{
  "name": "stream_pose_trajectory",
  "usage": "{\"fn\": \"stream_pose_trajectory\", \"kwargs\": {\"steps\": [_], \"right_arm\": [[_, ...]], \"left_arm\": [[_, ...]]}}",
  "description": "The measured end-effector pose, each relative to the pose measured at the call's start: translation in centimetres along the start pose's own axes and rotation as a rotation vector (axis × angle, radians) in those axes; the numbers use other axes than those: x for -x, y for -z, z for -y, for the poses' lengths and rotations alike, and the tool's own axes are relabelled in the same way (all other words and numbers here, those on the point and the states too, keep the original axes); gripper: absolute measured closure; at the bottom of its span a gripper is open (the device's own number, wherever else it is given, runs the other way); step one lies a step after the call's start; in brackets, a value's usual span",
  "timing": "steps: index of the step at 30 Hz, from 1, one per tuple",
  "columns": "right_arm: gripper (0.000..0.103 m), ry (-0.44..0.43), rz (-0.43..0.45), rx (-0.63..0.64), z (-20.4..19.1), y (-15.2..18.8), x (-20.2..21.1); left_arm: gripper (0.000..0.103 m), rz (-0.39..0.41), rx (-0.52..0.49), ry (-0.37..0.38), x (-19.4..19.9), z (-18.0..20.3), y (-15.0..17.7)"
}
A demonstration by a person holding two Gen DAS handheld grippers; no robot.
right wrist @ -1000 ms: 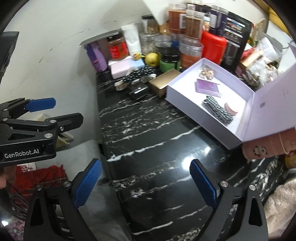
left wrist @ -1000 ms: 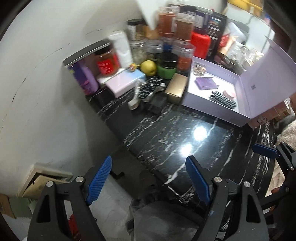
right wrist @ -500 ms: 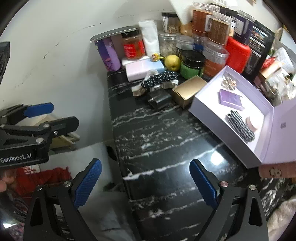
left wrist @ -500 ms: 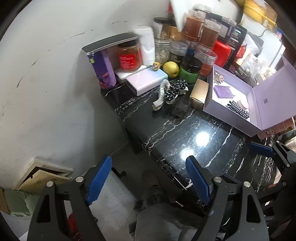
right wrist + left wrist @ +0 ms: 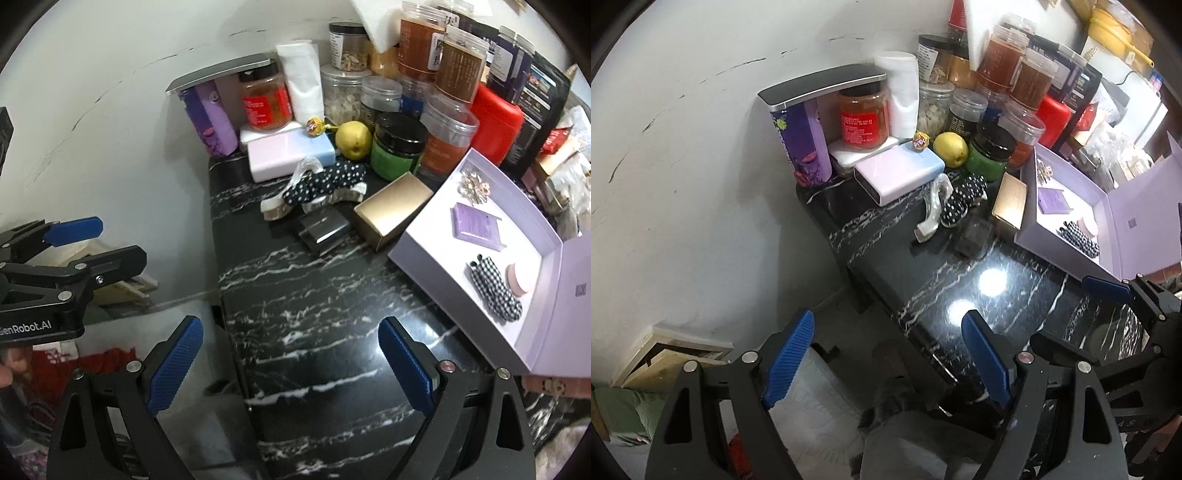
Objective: Organize rigid objects
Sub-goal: 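Grasp the polka-dot scrunchie with the right gripper while the left gripper grasps the white claw clip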
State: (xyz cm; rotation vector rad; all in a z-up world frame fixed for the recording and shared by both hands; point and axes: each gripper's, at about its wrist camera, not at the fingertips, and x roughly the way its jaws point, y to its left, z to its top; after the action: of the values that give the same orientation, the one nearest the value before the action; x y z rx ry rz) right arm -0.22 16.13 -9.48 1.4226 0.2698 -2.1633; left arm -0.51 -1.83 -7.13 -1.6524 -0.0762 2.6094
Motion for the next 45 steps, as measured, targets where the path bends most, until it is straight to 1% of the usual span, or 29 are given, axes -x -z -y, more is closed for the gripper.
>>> {"fn": "stream_pose_trajectory", "kwargs": {"steps": [7, 8, 10, 12, 15, 18, 21, 25, 32, 34, 35, 36, 37, 38, 39, 40, 42, 45], "right_arm": [[0.007, -0.005, 0.018, -0.043, 1.1, -2.5, -1.5], [0.008, -0.007, 0.018, -0.054, 1.2, -3.1, -1.8], [0.014, -0.011, 0.019, -0.071, 1.5, -4.0, -2.4], [0.018, -0.007, 0.016, -0.079, 1.7, -5.0, -3.2], [0.019, -0.004, 0.011, -0.089, 1.8, -6.4, -4.3], [0.021, -0.017, 0.004, -0.114, 2.2, -7.7, -5.5], [0.026, -0.042, -0.002, -0.161, 3.0, -9.0, -6.8], [0.031, -0.052, -0.012, -0.229, 4.0, -10.4, -8.3], [0.038, -0.034, -0.042, -0.276, 5.1, -12.1, -10.4], [0.046, -0.034, -0.067, -0.296, 5.5, -12.4, -11.3], [0.047, -0.039, -0.074, -0.304, 5.6, -12.3, -11.6], [0.052, -0.045, -0.083, -0.317, 5.7, -12.3, -12.0], [0.060, -0.045, -0.091, -0.328, 5.9, -12.2, -12.3], [0.063, -0.050, -0.101, -0.344, 6.1, -12.1, -12.6], [0.067, -0.075, -0.112, -0.363, 6.4, -12.0, -12.9], [0.074, -0.097, -0.117, -0.381, 6.6, -11.9, -13.1], [0.083, -0.114, -0.114, -0.393, 6.9, -11.8, -13.1], [0.084, -0.106, -0.090, -0.387, 7.2, -11.7, -12.3]], "left_arm": [[0.020, -0.006, -0.006, -0.020, -1.7, -0.9, -2.3], [0.020, -0.008, -0.008, -0.022, -1.9, -1.0, -2.5], [0.020, -0.015, -0.020, -0.026, -2.7, -1.4, -3.2], [0.020, -0.016, -0.037, -0.032, -3.2, -1.6, -3.8], [0.020, -0.024, -0.056, -0.038, -4.2, -2.0, -4.7], [0.020, -0.036, -0.061, -0.026, -5.3, -2.2, -5.5], [0.020, -0.052, -0.070, -0.013, -6.4, -2.2, -6.2], [0.020, -0.058, -0.094, -0.010, -7.4, -2.1, -6.9], [0.020, -0.067, -0.118, 0.008, -8.9, -1.7, -8.5], [0.020, -0.070, -0.128, 0.010, -9.2, -1.6, -8.9], [0.020, -0.069, -0.132, 0.012, -9.3, -1.5, -9.1], [0.020, -0.068, -0.140, 0.013, -9.4, -1.4, -9.3], [0.020, -0.069, -0.146, 0.014, -9.5, -1.3, -9.5], [0.020, -0.068, -0.152, 0.014, -9.6, -1.1, -9.6], [0.020, -0.068, -0.155, 0.016, -9.7, -1.0, -9.8], [0.020, -0.069, -0.158, 0.020, -9.9, -0.9, -10.0], [0.020, -0.074, -0.156, 0.029, -10.2, -0.7, -10.2], [0.020, -0.073, -0.154, 0.057, -10.3, -0.4, -10.6]]}}
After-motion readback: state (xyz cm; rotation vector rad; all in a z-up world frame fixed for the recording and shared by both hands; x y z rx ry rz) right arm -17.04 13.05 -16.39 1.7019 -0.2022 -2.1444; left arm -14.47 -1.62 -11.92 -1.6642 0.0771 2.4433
